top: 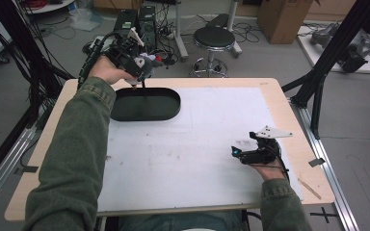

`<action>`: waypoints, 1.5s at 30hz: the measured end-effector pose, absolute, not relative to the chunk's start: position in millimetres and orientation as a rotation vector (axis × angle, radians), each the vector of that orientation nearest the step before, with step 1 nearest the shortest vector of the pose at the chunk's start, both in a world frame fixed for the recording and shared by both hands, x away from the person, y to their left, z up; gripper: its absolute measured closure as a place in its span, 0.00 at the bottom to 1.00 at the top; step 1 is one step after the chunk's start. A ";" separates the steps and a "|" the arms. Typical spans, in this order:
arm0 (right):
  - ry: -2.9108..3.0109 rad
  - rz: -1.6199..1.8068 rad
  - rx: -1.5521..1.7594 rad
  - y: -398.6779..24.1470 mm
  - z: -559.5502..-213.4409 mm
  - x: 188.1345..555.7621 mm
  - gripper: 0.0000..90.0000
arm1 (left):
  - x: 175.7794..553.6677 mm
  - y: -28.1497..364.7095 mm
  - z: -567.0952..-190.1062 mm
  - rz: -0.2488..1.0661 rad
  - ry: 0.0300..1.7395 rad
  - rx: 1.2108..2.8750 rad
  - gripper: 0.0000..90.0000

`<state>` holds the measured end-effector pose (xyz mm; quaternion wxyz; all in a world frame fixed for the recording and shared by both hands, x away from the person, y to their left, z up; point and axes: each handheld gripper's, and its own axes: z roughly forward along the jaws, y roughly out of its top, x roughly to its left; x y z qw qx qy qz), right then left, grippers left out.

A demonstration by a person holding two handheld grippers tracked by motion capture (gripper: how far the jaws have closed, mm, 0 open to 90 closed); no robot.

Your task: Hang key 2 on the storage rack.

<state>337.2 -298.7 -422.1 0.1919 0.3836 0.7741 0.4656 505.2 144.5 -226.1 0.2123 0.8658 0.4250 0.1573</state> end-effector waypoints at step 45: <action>2.176 1.306 1.070 -297.9 -422.2 337.8 0.01 | 490.5 178.9 -233.3 0.396 1.121 2.199 0.02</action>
